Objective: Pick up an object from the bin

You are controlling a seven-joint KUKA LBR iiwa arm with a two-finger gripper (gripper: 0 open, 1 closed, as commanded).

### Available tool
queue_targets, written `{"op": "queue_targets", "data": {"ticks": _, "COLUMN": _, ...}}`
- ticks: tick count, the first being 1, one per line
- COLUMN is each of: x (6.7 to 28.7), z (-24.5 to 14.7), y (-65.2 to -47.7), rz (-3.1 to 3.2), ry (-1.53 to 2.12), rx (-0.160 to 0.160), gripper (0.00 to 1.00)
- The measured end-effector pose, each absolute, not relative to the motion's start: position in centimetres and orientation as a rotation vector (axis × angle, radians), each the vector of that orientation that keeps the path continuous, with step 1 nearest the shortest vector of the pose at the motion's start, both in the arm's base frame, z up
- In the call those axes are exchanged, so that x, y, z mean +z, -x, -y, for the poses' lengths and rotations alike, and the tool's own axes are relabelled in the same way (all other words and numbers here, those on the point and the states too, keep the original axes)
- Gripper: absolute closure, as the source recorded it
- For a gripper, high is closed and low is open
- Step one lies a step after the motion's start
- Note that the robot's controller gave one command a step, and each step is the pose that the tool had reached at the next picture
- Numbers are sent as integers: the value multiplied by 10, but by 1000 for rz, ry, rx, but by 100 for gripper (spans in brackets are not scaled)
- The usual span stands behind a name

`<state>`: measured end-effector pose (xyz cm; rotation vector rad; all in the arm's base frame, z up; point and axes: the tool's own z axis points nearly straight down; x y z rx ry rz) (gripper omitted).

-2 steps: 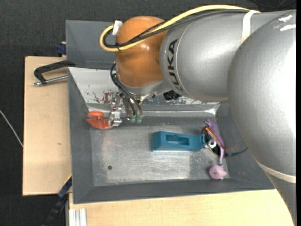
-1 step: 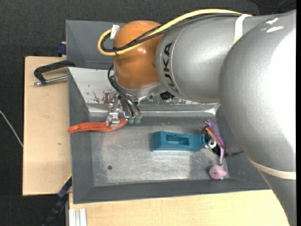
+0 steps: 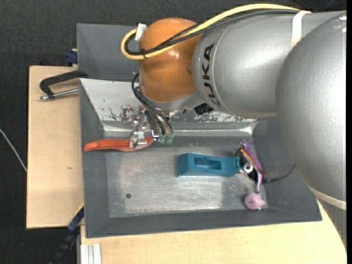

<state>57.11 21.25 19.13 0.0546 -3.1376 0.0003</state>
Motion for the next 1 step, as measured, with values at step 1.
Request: {"op": "queue_targets", "data": {"ticks": 1, "x": 267, "z": -215, "y": -579, "rz": 3122, "ry": -394, "rx": -2, "gripper": 100}}
